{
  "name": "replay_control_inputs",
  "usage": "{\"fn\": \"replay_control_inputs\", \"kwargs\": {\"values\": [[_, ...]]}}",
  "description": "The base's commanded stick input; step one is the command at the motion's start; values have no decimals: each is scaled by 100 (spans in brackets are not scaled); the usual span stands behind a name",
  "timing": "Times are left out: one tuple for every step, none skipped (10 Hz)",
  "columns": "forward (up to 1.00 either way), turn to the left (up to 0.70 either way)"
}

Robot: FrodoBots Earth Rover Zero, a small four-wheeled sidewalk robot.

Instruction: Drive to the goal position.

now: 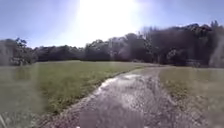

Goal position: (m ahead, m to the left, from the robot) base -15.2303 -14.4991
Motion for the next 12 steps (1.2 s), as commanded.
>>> {"fn": "replay_control_inputs", "kwargs": {"values": [[85,-11],[85,-27],[85,-27],[85,-27],[85,-27],[85,-27],[56,-18],[0,0],[0,0],[0,0],[0,0],[0,0]]}}
